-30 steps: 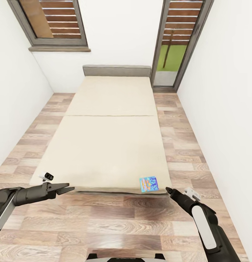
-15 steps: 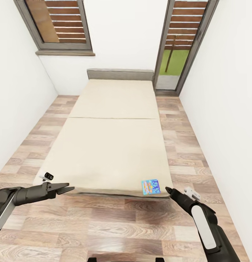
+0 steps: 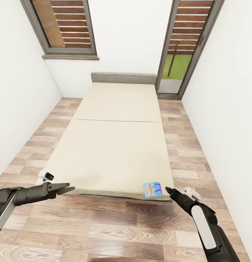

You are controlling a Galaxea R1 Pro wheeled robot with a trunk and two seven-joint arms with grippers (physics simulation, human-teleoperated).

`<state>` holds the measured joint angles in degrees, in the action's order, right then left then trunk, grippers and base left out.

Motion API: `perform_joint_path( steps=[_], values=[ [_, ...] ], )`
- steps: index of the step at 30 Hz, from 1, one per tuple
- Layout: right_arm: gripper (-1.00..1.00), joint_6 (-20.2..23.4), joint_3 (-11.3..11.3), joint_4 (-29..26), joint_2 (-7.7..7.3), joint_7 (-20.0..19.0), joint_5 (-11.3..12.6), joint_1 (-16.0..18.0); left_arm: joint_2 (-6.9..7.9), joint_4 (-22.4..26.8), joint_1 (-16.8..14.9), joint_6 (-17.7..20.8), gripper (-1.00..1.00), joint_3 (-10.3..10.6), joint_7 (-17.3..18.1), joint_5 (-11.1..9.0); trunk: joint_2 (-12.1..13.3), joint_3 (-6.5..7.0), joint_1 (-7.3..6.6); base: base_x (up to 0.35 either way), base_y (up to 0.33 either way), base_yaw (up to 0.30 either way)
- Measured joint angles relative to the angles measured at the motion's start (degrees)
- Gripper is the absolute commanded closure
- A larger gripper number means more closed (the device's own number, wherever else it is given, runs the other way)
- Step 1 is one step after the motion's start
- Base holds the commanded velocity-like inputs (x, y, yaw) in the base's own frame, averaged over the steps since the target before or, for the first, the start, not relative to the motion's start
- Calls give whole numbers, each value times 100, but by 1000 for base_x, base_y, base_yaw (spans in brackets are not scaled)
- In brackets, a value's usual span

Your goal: Put all the toys in the child's room - the three board games (two on the bed and one on the table), the two jigsaw puzzles on the table, and the tennis ball on the table - inside the toy box on the table in the child's room.

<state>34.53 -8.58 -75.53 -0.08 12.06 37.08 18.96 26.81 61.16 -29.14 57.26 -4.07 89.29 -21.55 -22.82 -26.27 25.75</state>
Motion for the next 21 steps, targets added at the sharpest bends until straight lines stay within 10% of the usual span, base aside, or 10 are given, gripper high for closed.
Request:
perform_joint_path(
  steps=[21],
  values=[
    [-100, -2, 34, 3, 7, 1, 0, 0, 0, -2, 2, 4, -100, -1, -9, 2, 0, 199, 0, 0, 0, 96]
  ],
)
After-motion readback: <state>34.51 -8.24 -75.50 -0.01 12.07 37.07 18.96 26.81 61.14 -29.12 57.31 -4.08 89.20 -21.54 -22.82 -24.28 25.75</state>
